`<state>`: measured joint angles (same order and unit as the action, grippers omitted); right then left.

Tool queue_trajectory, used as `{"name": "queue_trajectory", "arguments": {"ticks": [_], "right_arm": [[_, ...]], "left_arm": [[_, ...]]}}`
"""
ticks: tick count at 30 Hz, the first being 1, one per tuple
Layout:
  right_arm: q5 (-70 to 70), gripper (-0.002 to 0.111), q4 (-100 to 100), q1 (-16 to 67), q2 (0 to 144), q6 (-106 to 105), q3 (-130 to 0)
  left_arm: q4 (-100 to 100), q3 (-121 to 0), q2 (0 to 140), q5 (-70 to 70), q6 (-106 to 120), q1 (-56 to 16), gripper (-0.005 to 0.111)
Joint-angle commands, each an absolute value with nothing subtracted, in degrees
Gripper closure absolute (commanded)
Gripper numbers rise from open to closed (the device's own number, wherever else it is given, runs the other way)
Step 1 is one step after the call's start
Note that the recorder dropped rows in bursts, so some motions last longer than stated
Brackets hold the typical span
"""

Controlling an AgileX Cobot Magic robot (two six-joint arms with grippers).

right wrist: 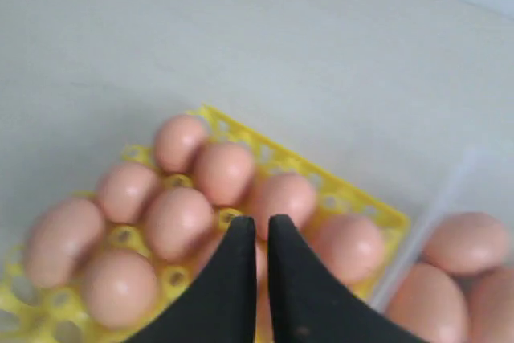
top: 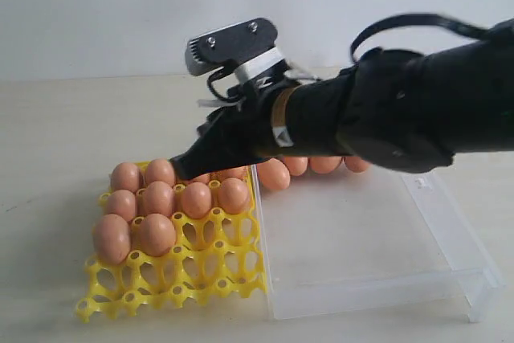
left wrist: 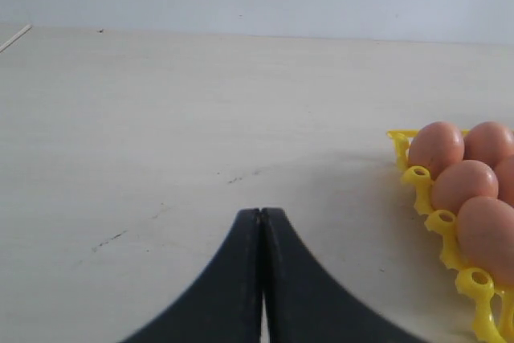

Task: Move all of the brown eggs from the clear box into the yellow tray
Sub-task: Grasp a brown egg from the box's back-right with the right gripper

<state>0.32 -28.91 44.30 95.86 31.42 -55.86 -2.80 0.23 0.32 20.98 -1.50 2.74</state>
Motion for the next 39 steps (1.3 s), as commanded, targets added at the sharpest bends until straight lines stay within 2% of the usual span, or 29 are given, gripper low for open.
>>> {"name": "queue_trajectory", "arguments": {"ticks": [1, 5, 8, 15, 19, 21, 29, 35, 37, 39], "right_arm": [[16.06, 0.108, -19.6, 39.08, 93.33, 14.94, -55.98], [19.97, 0.108, -15.17, 33.3, 94.87, 19.29, -56.08], [20.8, 0.103, -13.85, 28.77, 96.29, 23.91, -56.59], [18.57, 0.07, -13.61, 20.79, 99.31, 26.13, -56.59], [14.31, 0.058, -13.71, 18.36, 102.23, 27.66, -57.06], [13.18, 0.057, -13.71, 17.83, 104.63, 27.66, -58.62], [14.99, 0.056, -14.07, 17.53, 112.79, 28.55, -66.5], [17.01, 0.058, -13.6, 17.53, 115.97, 28.55, -67.78], [17.01, 0.071, -13.6, 17.53, 116.11, 28.66, -67.78], [17.01, 0.092, -13.6, 17.53, 116.11, 28.56, -67.78]], "left_arm": [[-3.11, 0.0, 0.0, 20.41, -1.75, 2.41, 0.107], [-3.11, 0.0, 0.0, 20.41, -1.75, 2.41, 0.107], [-3.11, 0.0, 0.0, 20.41, -1.75, 2.41, 0.107], [-3.11, 0.0, 0.0, 20.41, -1.75, 2.41, 0.107], [-3.11, 0.0, 0.0, 20.41, -1.75, 2.41, 0.107], [-3.11, 0.0, 0.0, 20.41, -1.75, 2.41, 0.107], [-3.11, 0.0, 0.0, 20.41, -1.75, 2.41, 0.107], [-3.11, 0.0, 0.0, 20.41, -1.75, 2.41, 0.107], [-3.11, 0.0, 0.0, 20.41, -1.75, 2.41, 0.107], [-3.11, 0.0, 0.0, 20.41, -1.75, 2.41, 0.107]]}}
